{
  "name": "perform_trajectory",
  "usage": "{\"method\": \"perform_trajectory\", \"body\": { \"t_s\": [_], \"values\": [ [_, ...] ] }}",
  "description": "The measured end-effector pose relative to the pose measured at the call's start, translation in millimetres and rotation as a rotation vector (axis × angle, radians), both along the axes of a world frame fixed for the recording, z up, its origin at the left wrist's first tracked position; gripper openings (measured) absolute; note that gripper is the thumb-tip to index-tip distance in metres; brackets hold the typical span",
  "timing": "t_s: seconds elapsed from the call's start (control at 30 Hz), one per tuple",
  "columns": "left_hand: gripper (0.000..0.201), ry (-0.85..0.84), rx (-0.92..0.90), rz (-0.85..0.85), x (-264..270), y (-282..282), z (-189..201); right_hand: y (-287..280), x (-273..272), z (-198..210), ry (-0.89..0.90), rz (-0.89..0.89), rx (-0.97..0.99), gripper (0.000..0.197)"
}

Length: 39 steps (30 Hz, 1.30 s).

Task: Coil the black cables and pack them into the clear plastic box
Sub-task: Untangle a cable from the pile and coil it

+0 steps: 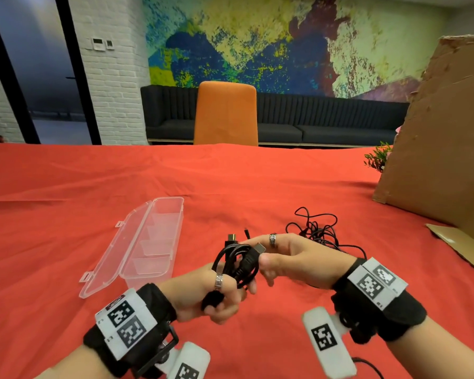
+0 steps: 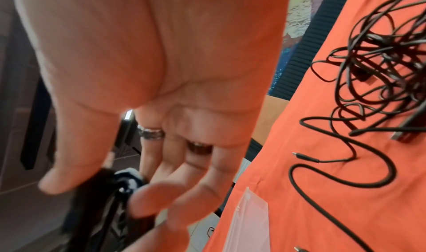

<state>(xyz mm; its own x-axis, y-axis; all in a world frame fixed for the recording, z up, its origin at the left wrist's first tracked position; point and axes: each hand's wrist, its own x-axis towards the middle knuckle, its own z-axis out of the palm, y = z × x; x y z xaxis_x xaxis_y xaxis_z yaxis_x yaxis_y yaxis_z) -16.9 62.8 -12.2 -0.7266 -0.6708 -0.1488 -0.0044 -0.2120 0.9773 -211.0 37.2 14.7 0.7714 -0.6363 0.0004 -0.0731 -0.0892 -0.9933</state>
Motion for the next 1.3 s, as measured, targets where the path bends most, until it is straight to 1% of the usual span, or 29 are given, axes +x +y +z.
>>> {"method": "perform_trajectory", "body": {
  "t_s": [0.03,0.1,0.2,0.27,0.33,0.4,0.5,0.57,0.63,0.67,0.73,0.8,0.87,1.0,1.03,1.07,1.1,1.13,1.17,1.23,1.3],
  "values": [
    [0.031,0.038,0.024,-0.041,0.7,0.0,0.6,-1.5,0.3,1.9,-0.006,0.014,0.002,0.049],
    [0.032,0.062,0.041,-0.08,1.5,-1.0,1.3,-4.9,1.4,0.5,-0.066,0.03,0.071,0.05],
    [0.035,0.033,0.02,-0.074,1.8,-2.4,2.9,-6.8,3.8,-6.5,-0.158,0.033,0.174,0.051],
    [0.037,0.02,0.027,-0.065,2.7,-2.9,2.9,-6.3,4.5,-9.2,-0.177,0.02,0.198,0.056],
    [0.039,0.005,0.052,-0.051,2.6,-2.7,2.0,-5.5,4.9,-9.5,-0.189,0.005,0.207,0.058],
    [0.041,0.0,0.048,-0.033,2.4,-2.7,0.9,-5.1,5.7,-9.5,-0.2,-0.025,0.218,0.051],
    [0.036,-0.04,-0.022,0.03,2.3,-2.8,1.7,-5.6,5.1,-10.3,-0.221,-0.064,0.246,0.044],
    [0.026,-0.06,-0.071,0.074,1.4,-1.5,3.7,-4.9,4.2,-8.6,-0.223,-0.111,0.252,0.033],
    [0.012,-0.085,-0.132,0.1,-1.4,0.0,5.4,-6.2,3.5,-7.2,-0.215,-0.194,0.258,0.017],
    [0.012,-0.105,-0.158,0.108,-3.6,0.6,5.6,-6.6,3.9,-6.6,-0.211,-0.234,0.261,0.012],
    [0.022,-0.155,-0.189,0.136,-8.1,1.1,4.3,-6.5,5.0,-8.6,-0.212,-0.283,0.242,0.011],
    [0.033,-0.236,-0.234,0.16,-10.6,0.4,2.6,-3.4,8.2,-11.9,-0.138,-0.326,0.131,0.012],
    [0.039,-0.312,-0.27,0.184,-11.8,0.0,0.8,1.2,13.1,-13.8,0.028,-0.371,-0.064,0.014],
    [0.038,-0.397,-0.314,0.279,-14.3,-0.2,1.6,7.9,19.8,-20.7,0.278,-0.471,-0.485,0.015],
    [0.038,-0.402,-0.318,0.298,-14.8,-0.1,2.0,10.3,19.2,-23.8,0.322,-0.487,-0.566,0.015],
    [0.038,-0.407,-0.322,0.316,-14.9,-0.1,1.8,11.1,21.0,-23.5,0.322,-0.502,-0.585,0.016],
    [0.037,-0.415,-0.333,0.334,-14.4,-0.1,1.7,10.9,21.5,-23.0,0.301,-0.507,-0.546,0.018],
    [0.036,-0.427,-0.346,0.349,-13.8,-0.4,1.2,9.7,21.6,-20.3,0.25,-0.518,-0.437,0.022],
    [0.034,-0.434,-0.355,0.362,-13.0,-0.5,0.4,8.6,21.8,-16.4,0.187,-0.518,-0.275,0.026],
    [0.031,-0.438,-0.37,0.375,-12.3,-1.6,-0.5,5.6,20.7,-14.8,-0.03,-0.464,0.042,0.033],
    [0.034,-0.433,-0.373,0.387,-12.4,-3.6,-1.8,4.4,19.7,-16.1,-0.153,-0.479,0.166,0.03]
  ]
}}
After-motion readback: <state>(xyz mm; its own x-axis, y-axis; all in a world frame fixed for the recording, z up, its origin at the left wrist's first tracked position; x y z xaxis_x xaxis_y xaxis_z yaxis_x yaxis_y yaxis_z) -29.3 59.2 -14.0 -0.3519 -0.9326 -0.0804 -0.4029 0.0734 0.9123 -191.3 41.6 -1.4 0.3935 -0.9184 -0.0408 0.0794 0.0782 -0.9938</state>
